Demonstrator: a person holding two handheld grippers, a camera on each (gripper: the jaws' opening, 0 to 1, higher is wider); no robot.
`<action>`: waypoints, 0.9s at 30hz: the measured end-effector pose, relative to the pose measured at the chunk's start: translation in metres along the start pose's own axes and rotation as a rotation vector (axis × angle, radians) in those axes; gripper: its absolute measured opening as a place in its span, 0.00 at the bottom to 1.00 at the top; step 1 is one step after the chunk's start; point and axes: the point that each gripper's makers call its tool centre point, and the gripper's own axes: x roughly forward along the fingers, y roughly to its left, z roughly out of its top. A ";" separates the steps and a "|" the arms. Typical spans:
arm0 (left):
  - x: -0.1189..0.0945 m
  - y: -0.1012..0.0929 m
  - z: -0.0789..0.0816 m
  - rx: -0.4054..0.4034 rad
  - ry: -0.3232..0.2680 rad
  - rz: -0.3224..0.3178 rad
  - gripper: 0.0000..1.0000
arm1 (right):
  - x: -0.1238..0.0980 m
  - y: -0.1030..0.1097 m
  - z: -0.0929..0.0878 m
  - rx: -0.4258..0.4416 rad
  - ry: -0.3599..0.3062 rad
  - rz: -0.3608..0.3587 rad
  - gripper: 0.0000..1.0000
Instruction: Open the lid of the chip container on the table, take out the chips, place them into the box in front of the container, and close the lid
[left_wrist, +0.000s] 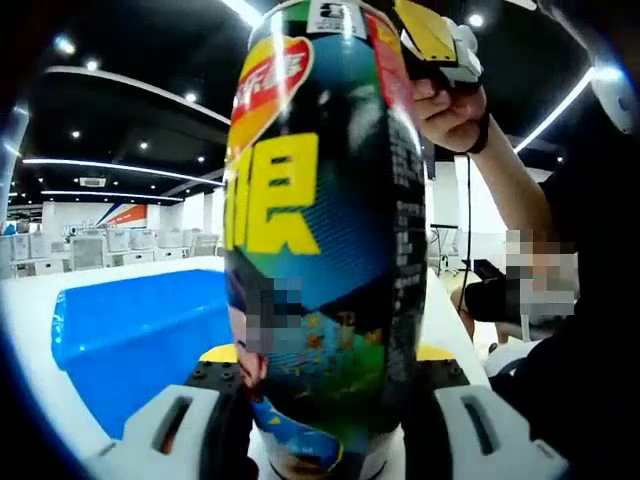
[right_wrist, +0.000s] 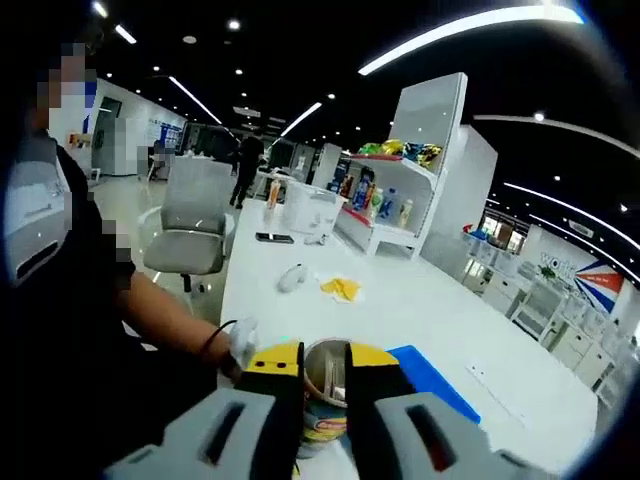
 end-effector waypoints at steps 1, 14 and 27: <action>0.000 0.000 0.000 0.000 0.000 0.000 0.60 | -0.008 -0.004 -0.003 0.001 -0.002 -0.020 0.17; 0.000 0.001 0.000 -0.005 0.001 0.005 0.60 | -0.088 -0.053 -0.063 0.145 -0.009 -0.261 0.19; -0.001 -0.002 0.001 -0.001 0.001 0.012 0.60 | -0.155 -0.090 -0.133 0.291 -0.012 -0.464 0.23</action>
